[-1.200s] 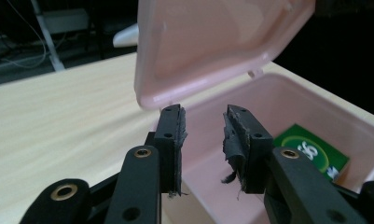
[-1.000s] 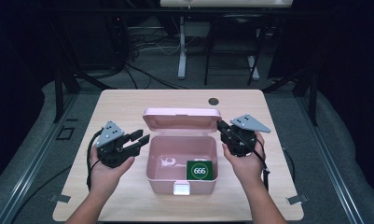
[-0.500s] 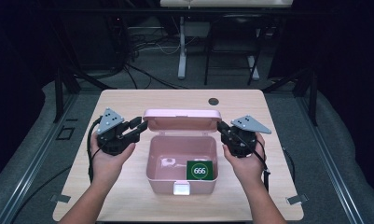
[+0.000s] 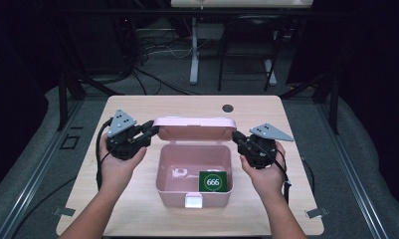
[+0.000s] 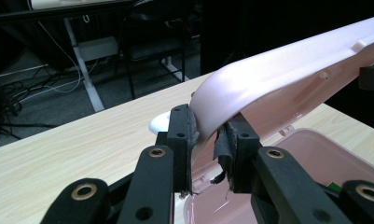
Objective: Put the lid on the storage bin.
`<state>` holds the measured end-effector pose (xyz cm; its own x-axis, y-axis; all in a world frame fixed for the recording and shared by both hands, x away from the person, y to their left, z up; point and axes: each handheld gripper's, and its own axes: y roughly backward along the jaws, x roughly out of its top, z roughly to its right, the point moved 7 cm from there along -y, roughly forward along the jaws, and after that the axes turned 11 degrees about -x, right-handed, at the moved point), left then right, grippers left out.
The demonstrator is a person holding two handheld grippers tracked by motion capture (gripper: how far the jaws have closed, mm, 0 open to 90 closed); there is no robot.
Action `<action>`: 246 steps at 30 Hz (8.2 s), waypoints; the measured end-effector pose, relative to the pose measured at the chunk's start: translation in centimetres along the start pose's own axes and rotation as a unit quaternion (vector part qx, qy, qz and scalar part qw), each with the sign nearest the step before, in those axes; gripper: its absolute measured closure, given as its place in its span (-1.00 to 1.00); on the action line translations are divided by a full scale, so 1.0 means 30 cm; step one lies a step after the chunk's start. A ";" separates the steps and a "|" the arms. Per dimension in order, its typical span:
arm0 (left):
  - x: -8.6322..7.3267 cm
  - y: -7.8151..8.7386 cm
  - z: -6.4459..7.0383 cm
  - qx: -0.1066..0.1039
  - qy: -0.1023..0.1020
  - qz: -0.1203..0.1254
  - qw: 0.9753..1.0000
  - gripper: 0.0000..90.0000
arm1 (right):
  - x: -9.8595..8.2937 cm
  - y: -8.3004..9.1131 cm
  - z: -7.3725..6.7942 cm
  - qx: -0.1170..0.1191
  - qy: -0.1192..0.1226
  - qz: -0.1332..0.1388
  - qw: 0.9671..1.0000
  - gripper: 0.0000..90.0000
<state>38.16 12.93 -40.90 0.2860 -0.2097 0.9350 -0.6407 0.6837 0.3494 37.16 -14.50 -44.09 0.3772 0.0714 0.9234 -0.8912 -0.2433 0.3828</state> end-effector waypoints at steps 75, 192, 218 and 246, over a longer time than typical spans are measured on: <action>-0.127 0.102 0.113 -0.062 0.008 -0.008 0.998 0.35 | -0.021 -0.056 0.120 -0.023 -0.029 -0.015 0.999 -0.15; -0.484 0.143 0.201 -0.055 0.042 -0.047 0.996 0.57 | -0.045 -0.072 0.139 -0.032 -0.032 -0.022 0.999 -0.15; -0.516 0.166 0.114 -0.023 0.074 -0.039 0.996 0.51 | -0.042 -0.066 0.140 -0.032 -0.033 -0.019 0.999 -0.15; -0.595 0.134 0.043 -0.010 0.105 -0.048 0.993 0.10 | -0.045 -0.067 0.121 -0.026 -0.020 -0.017 0.999 -0.15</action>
<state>29.55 18.51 -56.11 0.4888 -0.1255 0.8633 -0.5892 0.6823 0.4328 39.37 -17.60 -46.22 0.4157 0.0393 0.9086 -0.8896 -0.1903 0.4152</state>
